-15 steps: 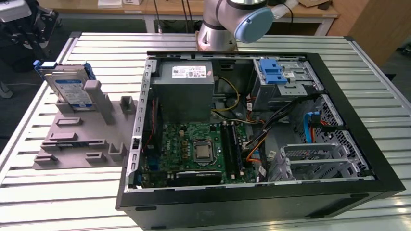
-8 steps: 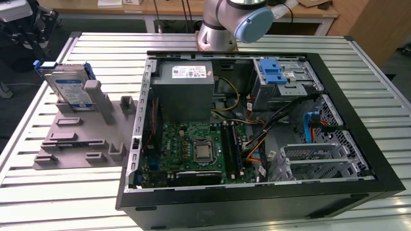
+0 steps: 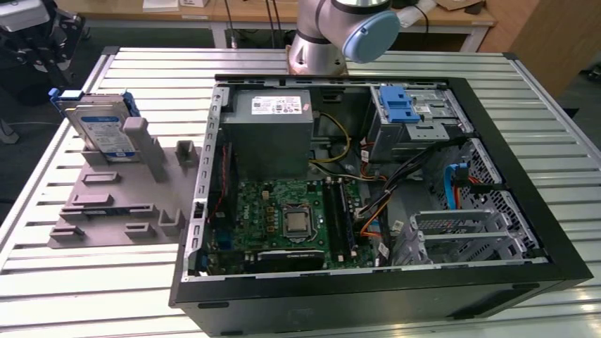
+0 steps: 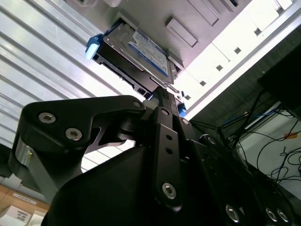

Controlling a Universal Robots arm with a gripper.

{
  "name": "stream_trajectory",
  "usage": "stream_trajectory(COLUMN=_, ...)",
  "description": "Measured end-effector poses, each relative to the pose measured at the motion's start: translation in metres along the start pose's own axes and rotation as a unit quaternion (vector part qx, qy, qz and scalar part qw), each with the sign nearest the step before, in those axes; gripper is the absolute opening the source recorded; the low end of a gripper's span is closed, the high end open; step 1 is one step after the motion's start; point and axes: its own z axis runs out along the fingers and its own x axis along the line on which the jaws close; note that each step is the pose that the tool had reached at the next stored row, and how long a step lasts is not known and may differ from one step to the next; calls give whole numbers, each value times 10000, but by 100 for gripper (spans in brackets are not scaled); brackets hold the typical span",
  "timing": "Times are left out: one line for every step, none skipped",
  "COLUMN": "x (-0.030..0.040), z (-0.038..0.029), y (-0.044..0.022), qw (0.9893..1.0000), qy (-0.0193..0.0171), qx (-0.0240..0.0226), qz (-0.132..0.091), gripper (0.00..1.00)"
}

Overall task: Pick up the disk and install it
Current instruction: 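Pick up the disk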

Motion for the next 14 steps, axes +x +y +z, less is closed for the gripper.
stream_trajectory(x=0, z=0, y=0, qw=10000, qy=0, qx=0, qz=-13, gripper=11)
stream_trajectory(x=0, z=0, y=0, qw=10000, qy=1, qx=0, qz=-26, gripper=11)
stream_trajectory(x=0, z=0, y=0, qw=10000, qy=2, qx=0, qz=-39, gripper=11)
stream_trajectory(x=0, z=0, y=0, qw=10000, qy=2, qx=-1, qz=-53, gripper=11)
stream_trajectory(x=0, z=0, y=0, qw=10000, qy=2, qx=-1, qz=-66, gripper=11)
stream_trajectory(x=0, z=0, y=0, qw=10000, qy=3, qx=-1, qz=-81, gripper=11)
stream_trajectory(x=0, z=0, y=0, qw=10000, qy=3, qx=-1, qz=-93, gripper=11)
stream_trajectory(x=0, z=0, y=0, qw=9999, qy=4, qx=-1, qz=-103, gripper=11)
stream_trajectory(x=0, z=0, y=0, qw=9999, qy=4, qx=-1, qz=-108, gripper=11)
stream_trajectory(x=0, z=0, y=0, qw=9999, qy=5, qx=-1, qz=-109, gripper=11)
stream_trajectory(x=0, z=0, y=0, qw=9999, qy=4, qx=-1, qz=-109, gripper=11)
stream_trajectory(x=0, z=0, y=0, qw=9999, qy=4, qx=-1, qz=-110, gripper=11)
stream_trajectory(x=0, z=0, y=0, qw=9999, qy=4, qx=-1, qz=-110, gripper=11)
stream_trajectory(x=0, z=0, y=0, qw=9999, qy=5, qx=-1, qz=-110, gripper=11)
